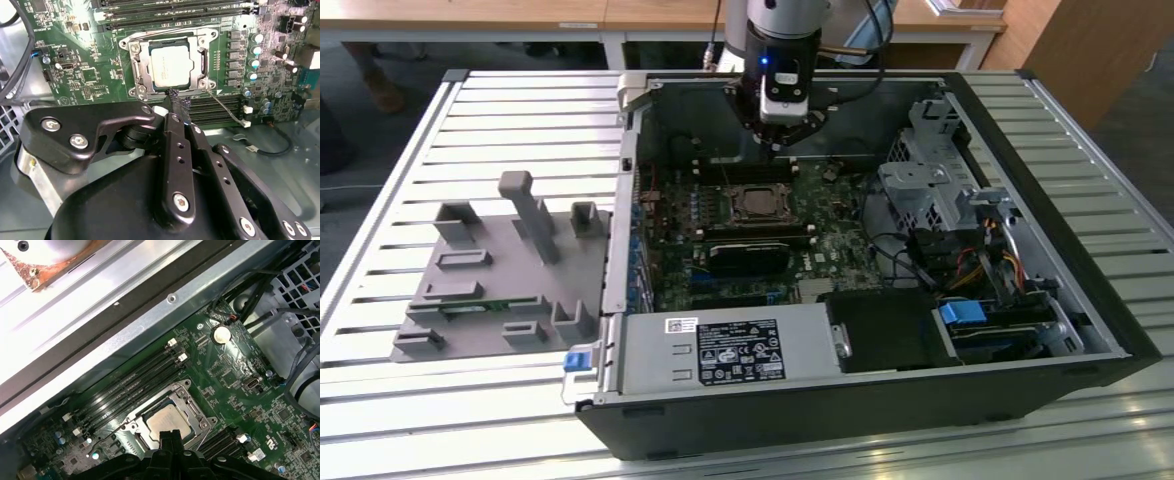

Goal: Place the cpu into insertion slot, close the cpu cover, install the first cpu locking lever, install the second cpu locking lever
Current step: 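Install the first cpu locking lever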

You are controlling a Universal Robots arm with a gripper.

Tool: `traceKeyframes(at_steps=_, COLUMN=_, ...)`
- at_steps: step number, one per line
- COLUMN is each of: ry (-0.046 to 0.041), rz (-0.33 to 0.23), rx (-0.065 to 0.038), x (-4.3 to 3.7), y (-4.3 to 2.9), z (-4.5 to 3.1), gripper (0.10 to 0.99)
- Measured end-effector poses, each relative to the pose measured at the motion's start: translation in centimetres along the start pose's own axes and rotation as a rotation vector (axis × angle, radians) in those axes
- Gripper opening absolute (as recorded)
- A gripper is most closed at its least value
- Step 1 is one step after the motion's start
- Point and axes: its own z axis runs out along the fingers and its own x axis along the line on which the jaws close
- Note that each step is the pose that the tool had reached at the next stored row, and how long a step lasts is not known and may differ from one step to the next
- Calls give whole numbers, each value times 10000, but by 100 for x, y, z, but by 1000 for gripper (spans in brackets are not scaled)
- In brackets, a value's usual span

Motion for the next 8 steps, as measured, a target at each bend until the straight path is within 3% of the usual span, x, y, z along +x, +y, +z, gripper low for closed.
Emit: traceKeyframes(at_steps=8, ry=8, rz=-575, rx=7, x=-1, y=-1, z=0, gripper=118)
